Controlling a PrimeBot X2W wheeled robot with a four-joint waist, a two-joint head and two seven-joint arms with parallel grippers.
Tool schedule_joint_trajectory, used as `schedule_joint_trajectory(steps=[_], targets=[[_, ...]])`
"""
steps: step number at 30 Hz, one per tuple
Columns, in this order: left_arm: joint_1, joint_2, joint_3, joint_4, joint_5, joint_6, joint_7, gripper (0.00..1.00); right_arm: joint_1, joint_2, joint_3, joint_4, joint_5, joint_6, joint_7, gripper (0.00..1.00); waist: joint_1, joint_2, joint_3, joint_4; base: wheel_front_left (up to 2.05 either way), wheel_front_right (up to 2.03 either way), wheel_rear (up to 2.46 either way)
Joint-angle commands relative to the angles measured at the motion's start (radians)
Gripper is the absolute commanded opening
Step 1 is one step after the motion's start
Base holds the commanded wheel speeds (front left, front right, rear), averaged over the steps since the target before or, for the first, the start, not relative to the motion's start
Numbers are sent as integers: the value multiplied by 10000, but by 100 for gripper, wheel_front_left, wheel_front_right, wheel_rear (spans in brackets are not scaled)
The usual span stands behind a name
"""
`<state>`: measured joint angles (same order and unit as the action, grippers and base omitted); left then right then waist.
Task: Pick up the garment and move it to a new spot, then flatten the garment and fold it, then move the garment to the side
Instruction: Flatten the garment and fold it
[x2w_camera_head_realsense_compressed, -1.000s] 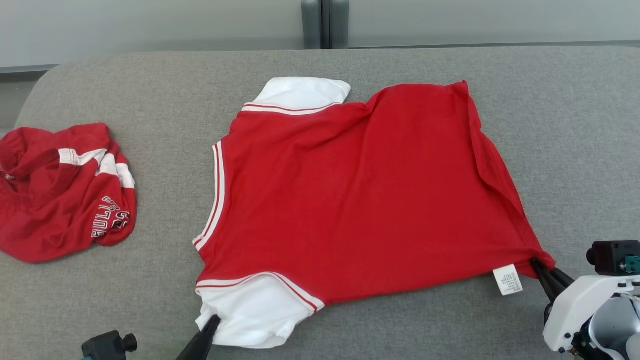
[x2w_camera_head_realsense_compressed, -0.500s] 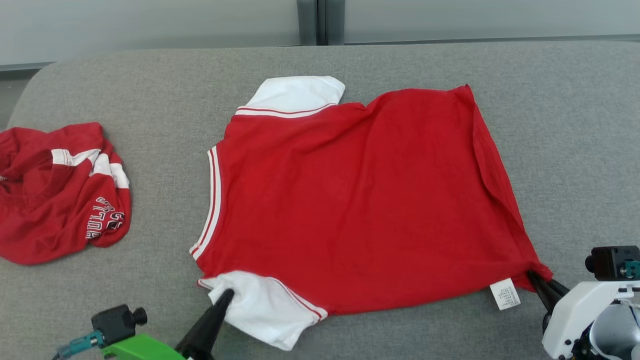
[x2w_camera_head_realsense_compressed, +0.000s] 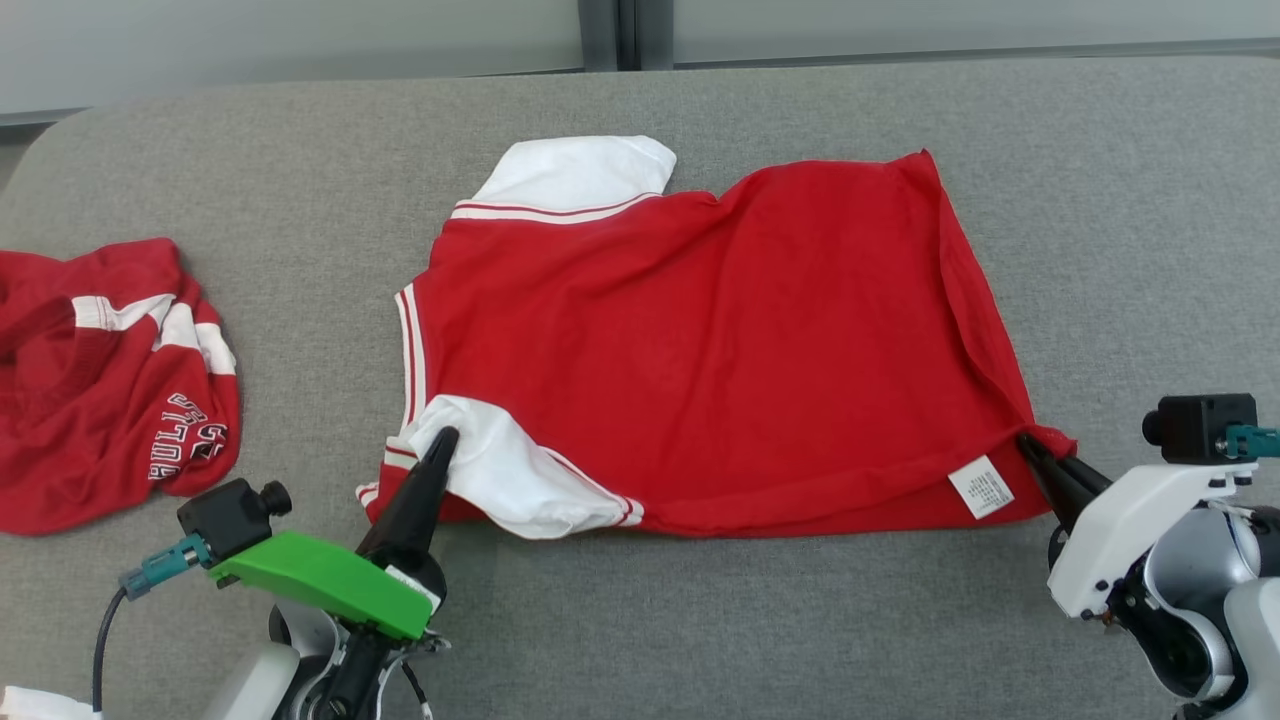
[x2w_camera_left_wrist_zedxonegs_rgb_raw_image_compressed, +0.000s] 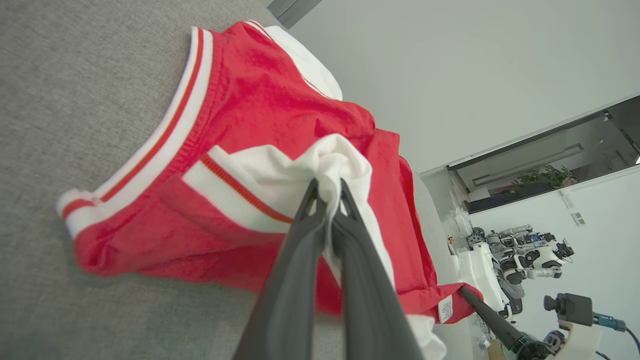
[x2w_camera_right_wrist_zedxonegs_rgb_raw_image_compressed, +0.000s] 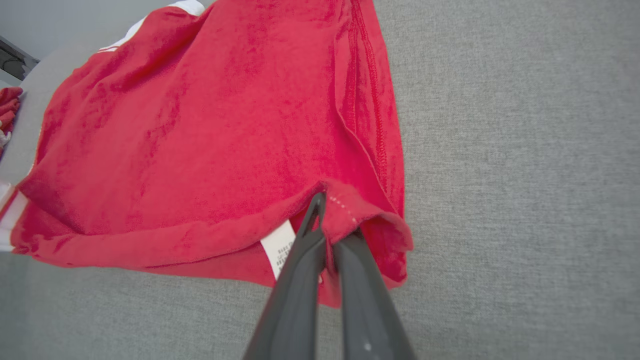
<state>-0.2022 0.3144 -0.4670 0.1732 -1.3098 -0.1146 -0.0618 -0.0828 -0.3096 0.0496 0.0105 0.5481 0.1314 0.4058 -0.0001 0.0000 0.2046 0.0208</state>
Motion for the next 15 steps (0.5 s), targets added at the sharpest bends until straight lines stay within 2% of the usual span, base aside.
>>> schedule_joint_trajectory(steps=[1,10,15], targets=[[-268,-46,49,147,59,-5,-65,0,-321,-75,112,148,74,-16,-70,0,1,0,111,-72,0,0,0],[-965,-378,108,1018,241,46,-309,0,-1580,-294,627,1095,613,-16,-347,0,1,0,304,-62,0,0,0],[-1307,-588,294,1568,379,276,-674,0,-2122,-344,827,1520,663,-16,-913,0,1,0,426,1,0,0,0]])
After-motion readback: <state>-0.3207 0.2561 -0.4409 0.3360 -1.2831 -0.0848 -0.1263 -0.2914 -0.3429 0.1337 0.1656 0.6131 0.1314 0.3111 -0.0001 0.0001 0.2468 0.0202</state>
